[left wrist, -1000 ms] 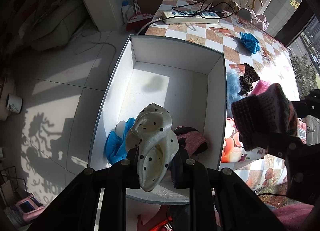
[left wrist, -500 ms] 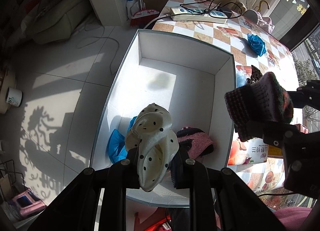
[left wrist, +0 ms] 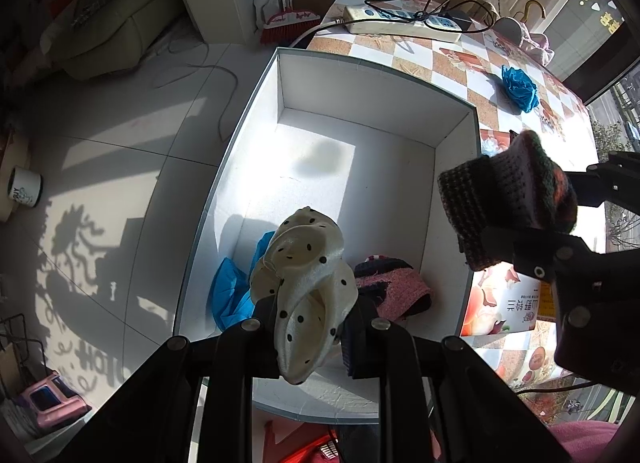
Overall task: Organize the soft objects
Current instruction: 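Open both grippers to drop the scrunchie and sock into the box, then move both grippers back toward the remaining soft items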
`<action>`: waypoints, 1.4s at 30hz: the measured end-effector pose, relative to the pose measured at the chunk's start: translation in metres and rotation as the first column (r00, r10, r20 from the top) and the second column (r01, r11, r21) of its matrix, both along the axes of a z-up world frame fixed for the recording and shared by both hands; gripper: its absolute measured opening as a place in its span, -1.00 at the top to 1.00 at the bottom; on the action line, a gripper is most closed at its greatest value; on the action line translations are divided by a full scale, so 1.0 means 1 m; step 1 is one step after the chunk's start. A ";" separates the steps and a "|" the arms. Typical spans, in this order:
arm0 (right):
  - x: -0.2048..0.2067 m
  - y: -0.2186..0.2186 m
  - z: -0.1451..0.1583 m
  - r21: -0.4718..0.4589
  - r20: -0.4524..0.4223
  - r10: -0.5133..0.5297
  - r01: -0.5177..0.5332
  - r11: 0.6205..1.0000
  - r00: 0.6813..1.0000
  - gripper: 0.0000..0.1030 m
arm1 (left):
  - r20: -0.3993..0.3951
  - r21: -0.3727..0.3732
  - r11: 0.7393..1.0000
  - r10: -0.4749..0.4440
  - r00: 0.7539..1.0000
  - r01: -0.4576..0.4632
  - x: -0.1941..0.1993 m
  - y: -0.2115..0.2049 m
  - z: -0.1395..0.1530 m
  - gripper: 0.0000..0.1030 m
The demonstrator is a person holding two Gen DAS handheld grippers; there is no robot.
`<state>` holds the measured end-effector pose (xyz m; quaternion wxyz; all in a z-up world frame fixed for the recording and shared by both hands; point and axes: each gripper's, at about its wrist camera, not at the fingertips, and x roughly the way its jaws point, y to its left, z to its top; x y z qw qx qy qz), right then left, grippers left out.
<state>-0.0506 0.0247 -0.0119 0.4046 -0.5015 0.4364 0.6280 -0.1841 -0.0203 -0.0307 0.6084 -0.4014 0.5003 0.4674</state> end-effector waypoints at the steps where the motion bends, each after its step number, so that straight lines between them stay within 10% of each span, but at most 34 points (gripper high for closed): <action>1: 0.000 0.001 -0.001 -0.002 0.000 0.000 0.000 1.000 1.000 -0.03 | 0.001 -0.001 1.000 0.001 1.000 -0.001 0.000 0.000 0.000 0.57; 22: -0.010 0.013 -0.016 -0.015 0.017 0.017 -0.017 1.000 1.000 -0.03 | 0.000 -0.015 1.000 -0.003 1.000 0.003 0.001 0.000 -0.008 0.51; 32: -0.003 0.017 -0.015 -0.013 0.006 -0.011 0.011 1.000 1.000 -0.13 | -0.034 0.004 1.000 -0.002 0.999 0.002 0.005 0.000 -0.003 -0.49; 35: 0.001 0.016 -0.013 -0.010 0.004 -0.028 0.028 1.000 1.000 -0.76 | -0.042 0.017 1.000 0.002 0.999 -0.001 0.005 0.000 -0.001 -0.55; 42: 0.011 0.015 -0.012 -0.014 0.000 -0.062 0.062 0.998 0.998 -0.76 | -0.038 0.012 1.000 0.020 0.999 -0.019 0.006 0.000 -0.002 -0.72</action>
